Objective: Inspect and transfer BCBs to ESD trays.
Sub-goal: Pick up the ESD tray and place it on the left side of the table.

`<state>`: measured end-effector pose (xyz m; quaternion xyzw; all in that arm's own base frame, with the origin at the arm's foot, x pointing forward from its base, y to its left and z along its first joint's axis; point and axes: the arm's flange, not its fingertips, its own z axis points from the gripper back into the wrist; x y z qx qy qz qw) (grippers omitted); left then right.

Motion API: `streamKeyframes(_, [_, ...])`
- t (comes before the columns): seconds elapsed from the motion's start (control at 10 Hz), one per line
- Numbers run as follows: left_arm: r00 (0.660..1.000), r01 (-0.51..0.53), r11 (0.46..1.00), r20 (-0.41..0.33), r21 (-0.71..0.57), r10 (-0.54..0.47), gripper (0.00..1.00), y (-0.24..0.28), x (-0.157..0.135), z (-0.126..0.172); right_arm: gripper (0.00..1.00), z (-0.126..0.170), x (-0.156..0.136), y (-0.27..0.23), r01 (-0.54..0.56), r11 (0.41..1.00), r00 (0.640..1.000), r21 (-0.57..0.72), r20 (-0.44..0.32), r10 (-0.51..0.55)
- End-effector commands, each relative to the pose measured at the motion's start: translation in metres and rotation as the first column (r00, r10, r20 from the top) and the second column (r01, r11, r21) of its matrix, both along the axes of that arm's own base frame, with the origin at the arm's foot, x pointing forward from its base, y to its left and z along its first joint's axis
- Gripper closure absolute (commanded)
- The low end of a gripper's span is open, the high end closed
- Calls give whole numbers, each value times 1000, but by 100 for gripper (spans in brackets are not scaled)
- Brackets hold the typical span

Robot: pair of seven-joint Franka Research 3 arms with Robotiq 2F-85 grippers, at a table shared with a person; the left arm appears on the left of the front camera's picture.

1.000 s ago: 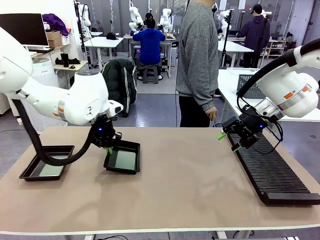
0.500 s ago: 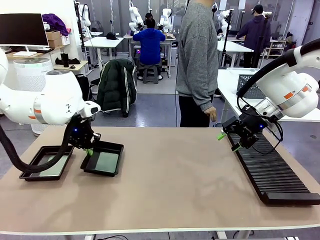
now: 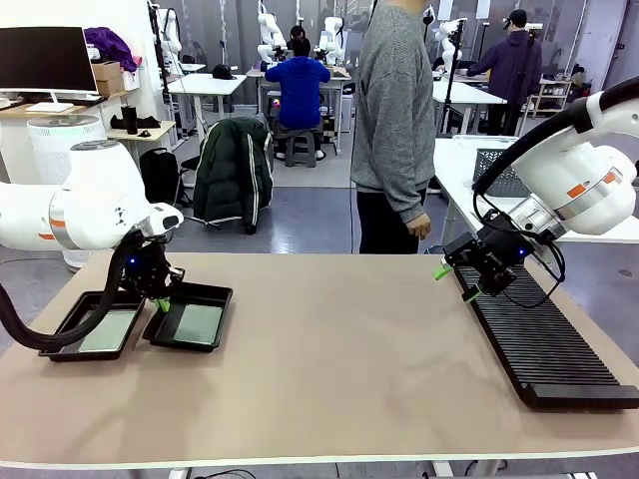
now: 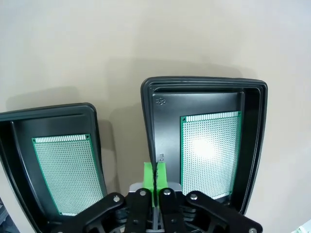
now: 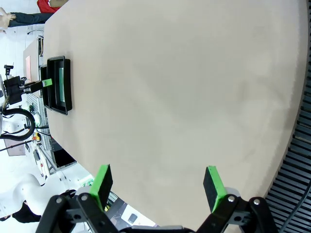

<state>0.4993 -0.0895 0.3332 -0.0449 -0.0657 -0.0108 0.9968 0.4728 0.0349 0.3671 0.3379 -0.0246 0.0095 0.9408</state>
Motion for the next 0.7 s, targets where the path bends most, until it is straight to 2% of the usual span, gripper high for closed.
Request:
streamKeyframes(0.0, [1000, 15, 1000, -15, -3, -15, 97, 9, -7, -5, 0, -1, 0, 0, 5, 1000, 1000, -4, 4, -5])
streamKeyframes(0.6, [1000, -6, 999, -30, 34, 7, 97, 8, -16, -12, 0, -1, 0, 0, 5, 1000, 1000, -4, 4, -5])
